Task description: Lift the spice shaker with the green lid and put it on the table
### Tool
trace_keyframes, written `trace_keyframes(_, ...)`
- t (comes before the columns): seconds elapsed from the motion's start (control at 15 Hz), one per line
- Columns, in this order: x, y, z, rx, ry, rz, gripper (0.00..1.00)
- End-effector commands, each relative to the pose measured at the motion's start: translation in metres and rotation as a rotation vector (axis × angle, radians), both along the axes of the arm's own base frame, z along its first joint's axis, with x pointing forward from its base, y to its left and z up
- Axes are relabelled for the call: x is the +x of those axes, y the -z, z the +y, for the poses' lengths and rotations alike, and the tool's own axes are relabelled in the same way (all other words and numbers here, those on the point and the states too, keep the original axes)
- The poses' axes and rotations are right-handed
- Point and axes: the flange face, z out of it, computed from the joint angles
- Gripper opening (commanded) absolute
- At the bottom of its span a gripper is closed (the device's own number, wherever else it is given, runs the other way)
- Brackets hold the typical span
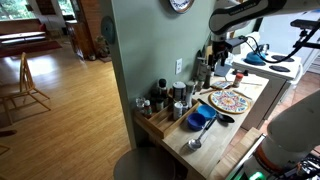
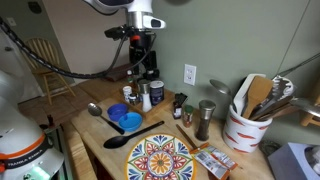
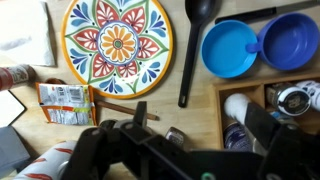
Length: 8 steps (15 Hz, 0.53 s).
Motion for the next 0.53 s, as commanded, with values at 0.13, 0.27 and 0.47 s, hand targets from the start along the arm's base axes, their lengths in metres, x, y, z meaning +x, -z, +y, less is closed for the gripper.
trace_keyframes(0.13, -0.025, -0.013, 0.017, -0.01, -0.156, 0.009, 1.0)
trace_keyframes(0.27, -0.029, -0.018, 0.02, -0.011, -0.167, -0.005, 1.0)
trace_keyframes(0.47, -0.026, -0.015, 0.019, -0.01, -0.165, 0.003, 1.0)
